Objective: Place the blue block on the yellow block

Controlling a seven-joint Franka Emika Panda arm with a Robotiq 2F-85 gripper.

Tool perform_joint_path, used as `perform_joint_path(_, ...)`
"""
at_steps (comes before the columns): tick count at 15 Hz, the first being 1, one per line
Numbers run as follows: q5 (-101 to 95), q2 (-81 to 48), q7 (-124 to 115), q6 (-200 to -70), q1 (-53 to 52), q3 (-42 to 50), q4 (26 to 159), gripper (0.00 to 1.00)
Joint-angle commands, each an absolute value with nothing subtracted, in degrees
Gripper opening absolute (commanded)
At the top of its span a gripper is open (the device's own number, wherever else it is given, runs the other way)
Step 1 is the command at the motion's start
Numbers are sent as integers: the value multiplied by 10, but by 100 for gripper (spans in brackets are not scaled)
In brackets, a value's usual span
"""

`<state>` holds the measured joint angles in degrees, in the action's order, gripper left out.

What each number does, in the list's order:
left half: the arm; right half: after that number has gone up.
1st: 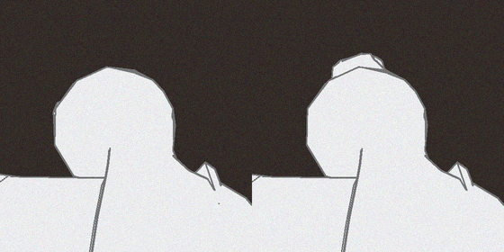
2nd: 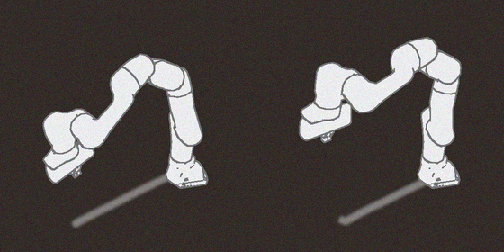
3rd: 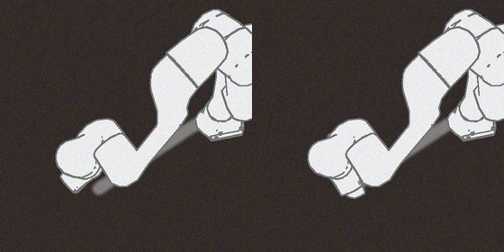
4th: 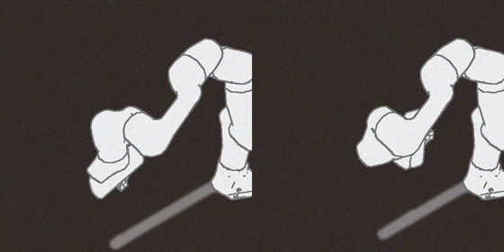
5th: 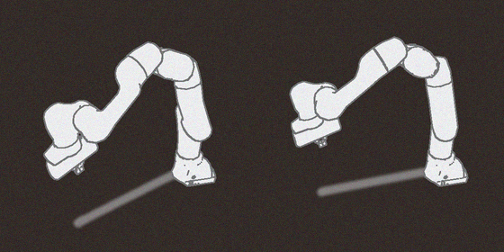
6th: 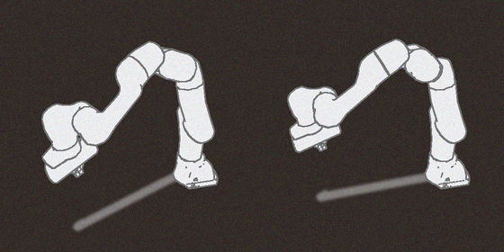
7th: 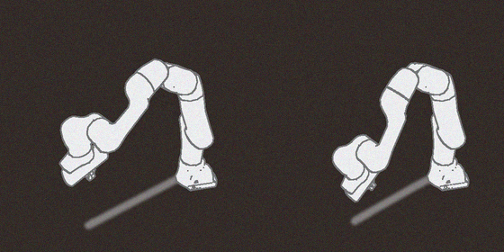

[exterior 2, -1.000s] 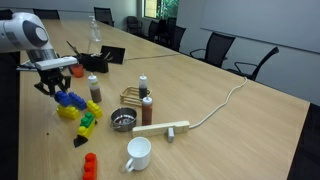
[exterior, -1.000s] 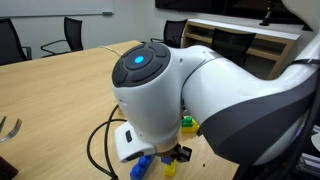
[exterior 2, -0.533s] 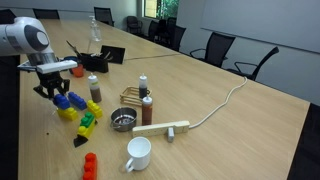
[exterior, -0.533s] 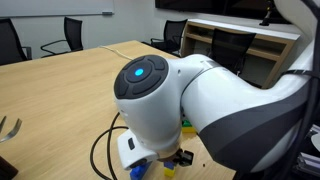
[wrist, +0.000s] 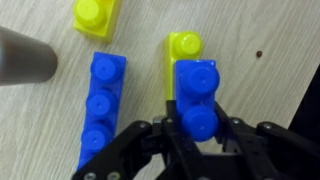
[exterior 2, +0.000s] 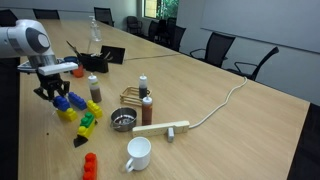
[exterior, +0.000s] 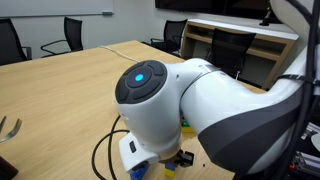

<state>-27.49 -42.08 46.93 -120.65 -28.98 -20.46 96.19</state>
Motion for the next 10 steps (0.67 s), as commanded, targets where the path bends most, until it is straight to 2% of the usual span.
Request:
perform_joint_path(1,-260,-431,472,-1225,-284,-207,960,10)
perform_joint_path(10,-264,-426,412,-1264,-281,-196,977,10)
